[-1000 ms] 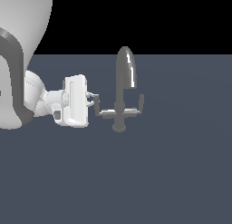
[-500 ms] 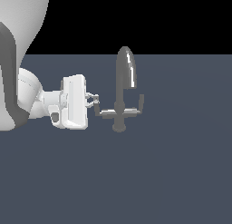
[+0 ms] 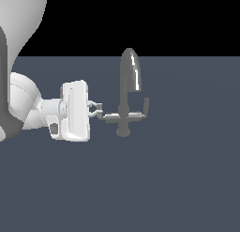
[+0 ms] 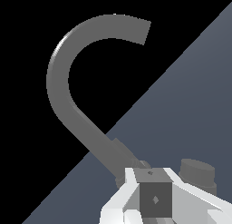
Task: Turn on the faucet by rotating a designated handle.
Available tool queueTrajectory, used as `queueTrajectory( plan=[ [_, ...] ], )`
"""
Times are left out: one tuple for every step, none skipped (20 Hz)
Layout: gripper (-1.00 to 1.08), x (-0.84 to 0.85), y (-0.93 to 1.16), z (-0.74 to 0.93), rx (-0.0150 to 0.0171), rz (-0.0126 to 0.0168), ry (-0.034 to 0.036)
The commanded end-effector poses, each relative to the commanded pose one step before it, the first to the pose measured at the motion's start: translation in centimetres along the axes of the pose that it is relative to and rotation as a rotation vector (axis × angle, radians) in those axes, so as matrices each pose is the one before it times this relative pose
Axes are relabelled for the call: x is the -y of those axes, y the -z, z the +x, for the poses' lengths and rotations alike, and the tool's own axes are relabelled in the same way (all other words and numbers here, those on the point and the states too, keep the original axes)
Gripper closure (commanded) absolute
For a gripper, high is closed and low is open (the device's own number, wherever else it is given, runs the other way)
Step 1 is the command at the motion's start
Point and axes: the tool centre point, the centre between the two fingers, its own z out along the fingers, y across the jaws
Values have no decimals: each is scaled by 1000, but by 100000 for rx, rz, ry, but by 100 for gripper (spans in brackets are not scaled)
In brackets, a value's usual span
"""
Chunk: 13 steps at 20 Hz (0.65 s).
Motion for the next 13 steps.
queueTrajectory(
  plan=[
    [108,-1985,9,762,-865,165,2520],
    [108,0,0,0,0,0,0],
    [108,1503,-66,-434,950,73,-1893],
    [108,-672,39,-171,-110,-11,201],
    [108,-670,39,-171,-109,-11,201],
    [108,-666,40,-167,-104,-11,192],
    [108,-667,39,-172,-108,-11,202],
    [108,-662,41,-168,-103,-10,193],
    [108,-659,41,-169,-102,-10,193],
    [108,-657,42,-169,-101,-10,193],
    [108,-654,43,-170,-100,-9,194],
    [108,-651,44,-172,-98,-8,195],
    [108,0,0,0,0,0,0]
  ],
)
